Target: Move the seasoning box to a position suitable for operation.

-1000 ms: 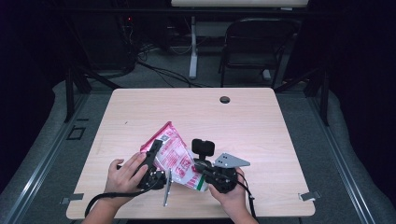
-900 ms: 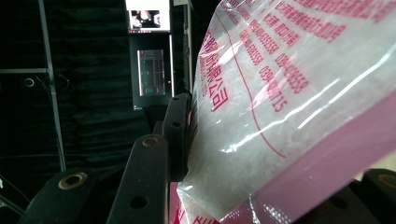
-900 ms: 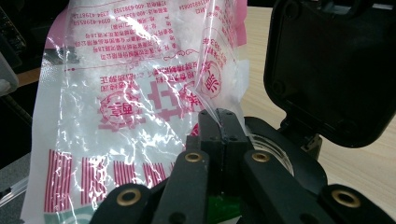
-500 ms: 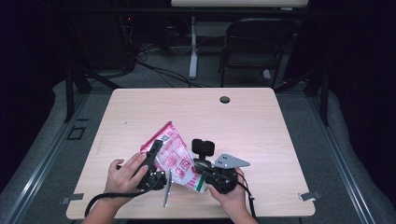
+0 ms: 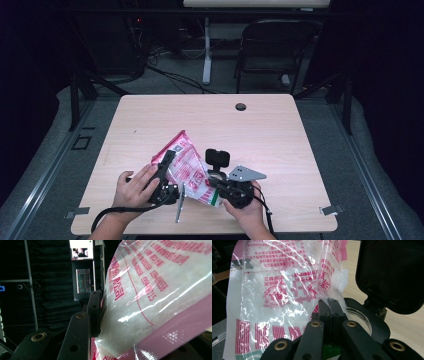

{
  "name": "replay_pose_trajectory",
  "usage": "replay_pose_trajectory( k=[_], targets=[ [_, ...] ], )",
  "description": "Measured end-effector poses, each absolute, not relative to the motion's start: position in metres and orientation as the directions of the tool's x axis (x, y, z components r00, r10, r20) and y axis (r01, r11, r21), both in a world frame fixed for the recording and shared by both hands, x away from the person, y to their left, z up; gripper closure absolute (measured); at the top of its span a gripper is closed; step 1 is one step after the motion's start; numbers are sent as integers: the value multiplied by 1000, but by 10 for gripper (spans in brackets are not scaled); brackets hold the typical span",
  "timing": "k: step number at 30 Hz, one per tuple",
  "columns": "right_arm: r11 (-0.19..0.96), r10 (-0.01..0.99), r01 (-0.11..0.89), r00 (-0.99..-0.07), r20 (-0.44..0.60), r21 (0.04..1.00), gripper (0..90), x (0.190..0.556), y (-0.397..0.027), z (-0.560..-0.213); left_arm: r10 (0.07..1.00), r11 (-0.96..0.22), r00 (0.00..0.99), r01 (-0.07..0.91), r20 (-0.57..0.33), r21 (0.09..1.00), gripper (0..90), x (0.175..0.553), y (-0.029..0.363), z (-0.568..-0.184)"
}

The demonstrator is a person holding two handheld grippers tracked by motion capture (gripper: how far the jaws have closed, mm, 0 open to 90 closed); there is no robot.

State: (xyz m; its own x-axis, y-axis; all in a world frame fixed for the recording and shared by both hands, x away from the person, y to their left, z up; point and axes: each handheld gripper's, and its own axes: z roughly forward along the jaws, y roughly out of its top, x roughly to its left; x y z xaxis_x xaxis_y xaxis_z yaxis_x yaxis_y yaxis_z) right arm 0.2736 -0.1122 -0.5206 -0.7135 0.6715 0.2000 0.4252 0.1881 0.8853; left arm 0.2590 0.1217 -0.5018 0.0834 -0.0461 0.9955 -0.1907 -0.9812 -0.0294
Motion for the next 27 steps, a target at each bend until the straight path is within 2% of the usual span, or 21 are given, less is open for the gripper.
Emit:
replay_pose_trajectory(
  k=[27],
  targets=[
    [194,673,428,-713,198,883,900,274,-111,-523,-47,-979,74,-199,996,-31,693,257,120,-501]
  ],
)
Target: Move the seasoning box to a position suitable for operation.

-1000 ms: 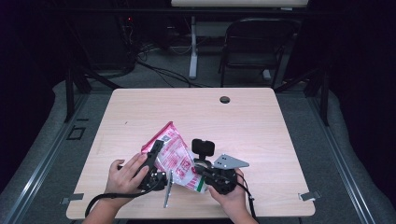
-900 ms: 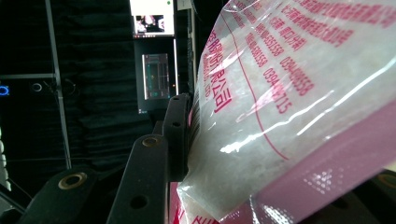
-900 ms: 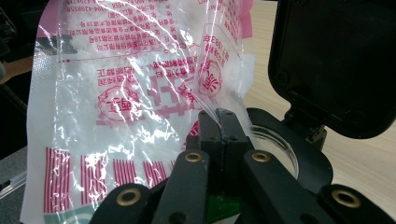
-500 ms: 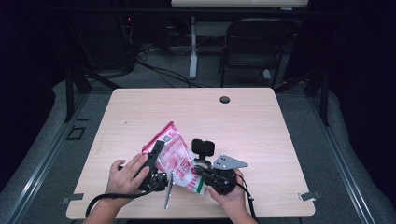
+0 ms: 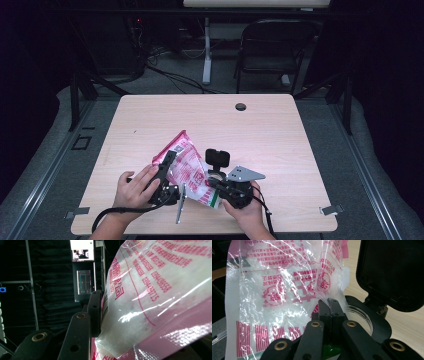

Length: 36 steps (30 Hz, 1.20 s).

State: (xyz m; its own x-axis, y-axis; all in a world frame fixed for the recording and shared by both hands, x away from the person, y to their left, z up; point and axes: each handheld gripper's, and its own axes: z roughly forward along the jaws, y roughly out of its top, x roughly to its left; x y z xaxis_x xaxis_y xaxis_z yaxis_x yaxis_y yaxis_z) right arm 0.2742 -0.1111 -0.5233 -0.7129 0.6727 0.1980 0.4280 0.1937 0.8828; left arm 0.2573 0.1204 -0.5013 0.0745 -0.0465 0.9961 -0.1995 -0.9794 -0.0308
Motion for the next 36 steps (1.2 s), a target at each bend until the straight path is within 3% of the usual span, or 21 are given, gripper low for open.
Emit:
replay_pose_trajectory(
  k=[36],
  targets=[
    [193,672,429,-713,200,882,900,274,-110,-524,-38,-978,72,-209,997,-22,694,257,120,-501]
  ],
)
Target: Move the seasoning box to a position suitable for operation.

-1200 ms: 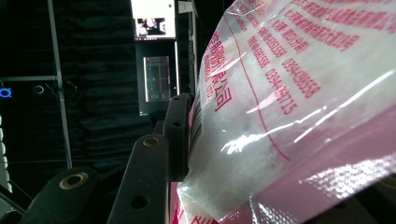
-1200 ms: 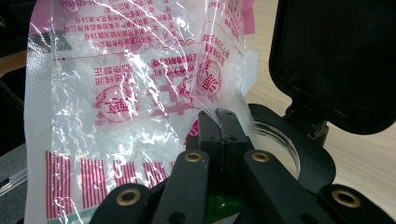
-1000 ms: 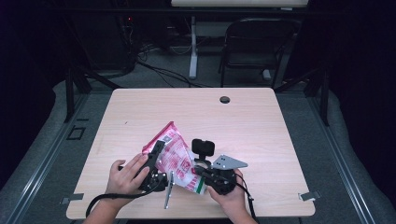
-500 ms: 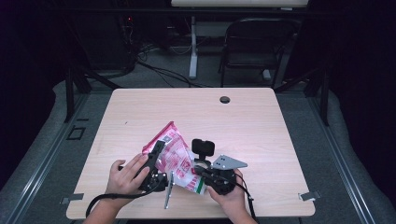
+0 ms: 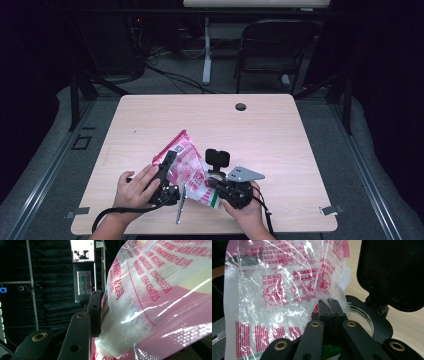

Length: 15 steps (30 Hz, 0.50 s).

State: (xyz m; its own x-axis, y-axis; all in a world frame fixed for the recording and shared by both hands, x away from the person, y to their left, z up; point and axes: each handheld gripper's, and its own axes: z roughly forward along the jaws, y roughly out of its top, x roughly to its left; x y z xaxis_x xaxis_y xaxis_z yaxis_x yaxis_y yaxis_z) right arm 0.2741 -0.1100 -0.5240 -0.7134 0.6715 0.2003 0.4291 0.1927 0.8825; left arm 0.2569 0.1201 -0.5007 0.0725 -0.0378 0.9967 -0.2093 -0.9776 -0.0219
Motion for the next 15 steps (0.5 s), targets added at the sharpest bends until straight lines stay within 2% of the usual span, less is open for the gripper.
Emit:
replay_pose_trajectory(
  k=[15],
  targets=[
    [196,671,428,-715,197,882,900,275,-110,-524,-36,-976,65,-217,997,-21,694,256,119,-500]
  ],
)
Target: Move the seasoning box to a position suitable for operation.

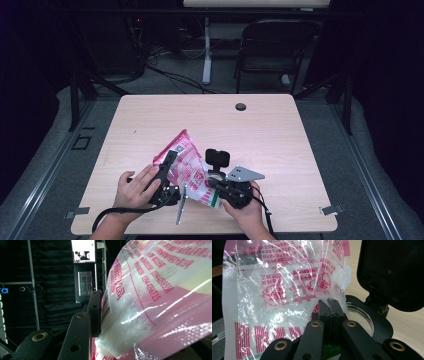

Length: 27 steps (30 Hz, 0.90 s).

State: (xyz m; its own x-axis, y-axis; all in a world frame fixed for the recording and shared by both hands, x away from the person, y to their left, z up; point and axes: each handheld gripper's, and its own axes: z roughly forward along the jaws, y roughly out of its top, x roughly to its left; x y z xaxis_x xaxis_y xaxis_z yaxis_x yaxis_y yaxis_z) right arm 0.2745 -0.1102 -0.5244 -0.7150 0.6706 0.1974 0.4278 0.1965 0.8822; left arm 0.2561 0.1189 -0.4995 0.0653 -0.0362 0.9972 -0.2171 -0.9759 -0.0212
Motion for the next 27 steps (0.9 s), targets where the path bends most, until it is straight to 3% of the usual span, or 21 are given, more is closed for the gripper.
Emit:
replay_pose_trajectory(
  k=[27],
  targets=[
    [193,672,427,-713,198,884,900,274,-111,-524,-33,-971,38,-239,999,-23,696,256,118,-498]
  ],
)
